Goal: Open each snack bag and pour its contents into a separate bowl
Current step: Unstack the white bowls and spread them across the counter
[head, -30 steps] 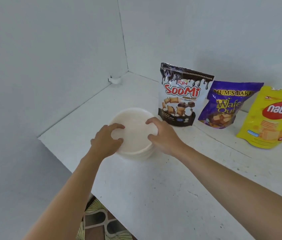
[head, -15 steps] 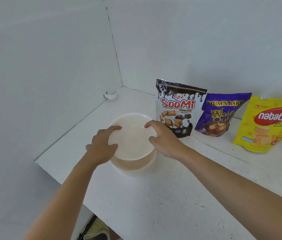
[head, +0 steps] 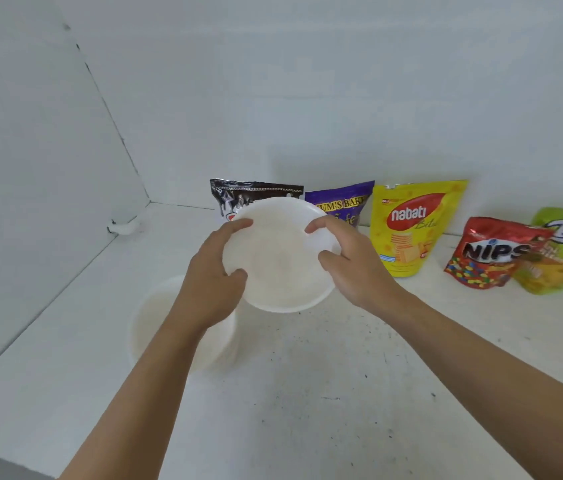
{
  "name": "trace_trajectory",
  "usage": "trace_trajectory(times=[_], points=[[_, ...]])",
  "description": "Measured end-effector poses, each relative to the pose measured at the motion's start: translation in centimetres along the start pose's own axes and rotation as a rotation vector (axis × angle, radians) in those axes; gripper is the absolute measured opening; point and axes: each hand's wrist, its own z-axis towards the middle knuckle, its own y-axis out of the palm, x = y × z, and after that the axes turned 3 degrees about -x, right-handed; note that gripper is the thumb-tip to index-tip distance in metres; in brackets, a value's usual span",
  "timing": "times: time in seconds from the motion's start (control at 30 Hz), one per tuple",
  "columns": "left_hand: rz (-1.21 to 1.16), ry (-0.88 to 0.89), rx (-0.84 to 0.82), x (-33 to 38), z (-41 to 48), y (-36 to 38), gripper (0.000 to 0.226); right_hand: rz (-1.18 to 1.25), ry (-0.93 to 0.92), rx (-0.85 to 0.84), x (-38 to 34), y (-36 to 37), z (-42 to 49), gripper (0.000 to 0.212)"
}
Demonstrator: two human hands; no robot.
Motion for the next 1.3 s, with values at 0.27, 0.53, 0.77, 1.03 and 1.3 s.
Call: trace_trajectory(times=[0.27,0.53,0.77,1.03,1.3], points=[[-0.046,-0.024,-0.173,1.4,0.1,12.2,0.07,0.026,0.197,0.039,7.9,-7.8,-5.4,0.049],[-0.11,-0.202,-0.231,-2.3,-1.3,18.2,0.072,-0.03,0.343,-0.064,14.6,-8.2,-8.7,0.049],[-0.072,-0.329,-0.198,-4.3,-1.3,19.2,0.061,-0.113,0.357,-0.049,17.0,-6.5,-9.0,0.047],[-0.039,-0.089,-0.076,0.3,0.0,12.8,0.017,-0.199,0.087,0.061,11.2,-7.0,-5.8,0.028],[0.053,-0.02,0.215,2.1,-2.0,1.5,0.006,0.009,-0.115,-0.096,1.5,0.1,-0.9,0.017]])
